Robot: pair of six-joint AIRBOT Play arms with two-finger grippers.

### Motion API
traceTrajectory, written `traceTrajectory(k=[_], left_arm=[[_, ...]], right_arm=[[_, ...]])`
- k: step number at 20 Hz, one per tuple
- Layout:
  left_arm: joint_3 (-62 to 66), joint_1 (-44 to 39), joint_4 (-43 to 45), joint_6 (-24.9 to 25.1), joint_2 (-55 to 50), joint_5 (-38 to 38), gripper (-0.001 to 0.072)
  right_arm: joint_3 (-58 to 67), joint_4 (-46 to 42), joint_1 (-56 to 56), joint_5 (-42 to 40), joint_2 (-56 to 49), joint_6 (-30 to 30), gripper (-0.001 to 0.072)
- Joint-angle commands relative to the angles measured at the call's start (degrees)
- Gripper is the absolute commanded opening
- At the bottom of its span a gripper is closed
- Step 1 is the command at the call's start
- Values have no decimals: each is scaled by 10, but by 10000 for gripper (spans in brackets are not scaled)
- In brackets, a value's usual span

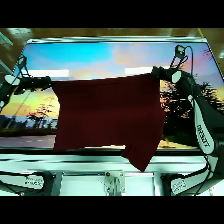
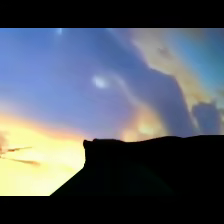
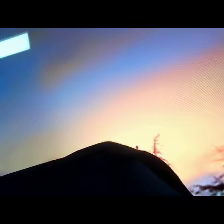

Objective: Fold the shirts.

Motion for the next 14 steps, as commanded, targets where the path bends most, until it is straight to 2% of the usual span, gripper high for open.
traceTrajectory(k=[1,4,5,7,11,12,14], left_arm=[[11,-25,-10,9,-50,50,41],[12,-24,-10,9,-55,22,41],[16,-19,-5,9,-52,-11,41],[34,-7,10,9,-52,-118,41],[43,9,106,0,-54,-322,40],[43,8,133,-16,-57,-355,40],[43,8,151,-21,-60,-391,40]], right_arm=[[0,16,2,-19,-35,7,64],[0,15,2,15,-34,11,64],[0,13,0,45,-25,11,64],[0,-1,-3,137,1,10,64],[0,-82,-11,410,33,10,63],[-2,-106,-11,449,30,10,64],[-20,-138,-11,461,27,15,63]])
